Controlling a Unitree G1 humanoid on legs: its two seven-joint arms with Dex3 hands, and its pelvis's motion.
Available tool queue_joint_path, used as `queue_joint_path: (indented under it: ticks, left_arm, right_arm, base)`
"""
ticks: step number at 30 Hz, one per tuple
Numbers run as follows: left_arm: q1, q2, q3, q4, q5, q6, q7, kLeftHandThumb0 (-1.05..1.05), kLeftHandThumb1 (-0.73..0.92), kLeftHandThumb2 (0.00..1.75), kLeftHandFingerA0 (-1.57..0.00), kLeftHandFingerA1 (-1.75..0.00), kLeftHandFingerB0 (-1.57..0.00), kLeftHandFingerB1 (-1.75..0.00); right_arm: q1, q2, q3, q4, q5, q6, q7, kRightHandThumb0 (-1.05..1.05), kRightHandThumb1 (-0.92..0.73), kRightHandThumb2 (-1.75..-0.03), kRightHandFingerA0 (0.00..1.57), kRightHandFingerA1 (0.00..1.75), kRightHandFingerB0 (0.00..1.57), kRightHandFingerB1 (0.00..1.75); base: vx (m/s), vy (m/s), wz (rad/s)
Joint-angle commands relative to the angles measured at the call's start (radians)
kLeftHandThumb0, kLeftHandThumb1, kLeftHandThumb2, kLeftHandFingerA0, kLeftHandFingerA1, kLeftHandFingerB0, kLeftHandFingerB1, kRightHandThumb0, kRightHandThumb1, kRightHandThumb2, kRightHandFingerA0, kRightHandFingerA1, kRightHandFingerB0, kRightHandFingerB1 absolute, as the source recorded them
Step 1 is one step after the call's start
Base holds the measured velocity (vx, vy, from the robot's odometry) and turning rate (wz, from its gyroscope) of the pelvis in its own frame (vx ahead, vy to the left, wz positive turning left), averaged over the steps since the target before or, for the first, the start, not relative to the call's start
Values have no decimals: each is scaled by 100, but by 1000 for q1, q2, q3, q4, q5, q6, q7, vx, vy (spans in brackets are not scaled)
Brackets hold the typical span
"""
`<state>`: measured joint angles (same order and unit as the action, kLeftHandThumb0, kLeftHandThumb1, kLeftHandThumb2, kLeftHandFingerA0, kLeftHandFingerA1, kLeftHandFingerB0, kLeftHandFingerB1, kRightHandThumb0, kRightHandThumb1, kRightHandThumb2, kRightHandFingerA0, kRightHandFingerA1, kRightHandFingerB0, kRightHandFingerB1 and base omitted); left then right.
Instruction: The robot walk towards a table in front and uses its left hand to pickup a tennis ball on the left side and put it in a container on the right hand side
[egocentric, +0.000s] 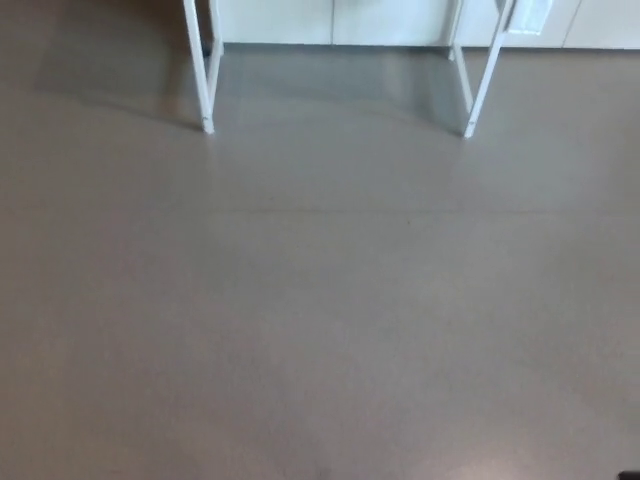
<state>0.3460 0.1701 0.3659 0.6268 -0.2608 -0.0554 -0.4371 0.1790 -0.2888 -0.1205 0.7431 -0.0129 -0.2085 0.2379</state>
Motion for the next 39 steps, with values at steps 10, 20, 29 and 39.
queue_joint_path:
  ticks: [10,20,29,39]
  left_arm:
    - [21,3,-2,-55,-8,-3,45,-22,64,57,-43,-38,-39,-33]
    - [17,9,-13,-40,11,-22,58,-22,66,58,-43,-37,-39,-33]
    - [5,11,-21,-52,13,-18,74,-20,66,60,-45,-40,-36,-34]
    - [21,16,-21,-75,10,-3,90,-20,66,60,-47,-40,-37,-34]
  right_arm:
    - [8,-9,-6,15,10,-24,0,-31,-46,-65,61,49,47,45]
    - [-4,-9,-7,36,8,-33,2,-31,-47,-66,62,50,47,45]
    - [-42,-17,11,57,-16,-36,-21,-35,-48,-69,65,52,47,47]
    - [-51,-16,28,83,-28,-44,-32,-38,-49,-70,68,54,47,47]
  base:
    - [210,46,6]
    - [294,-220,15]
    - [345,41,-14]
    - [380,151,-11]
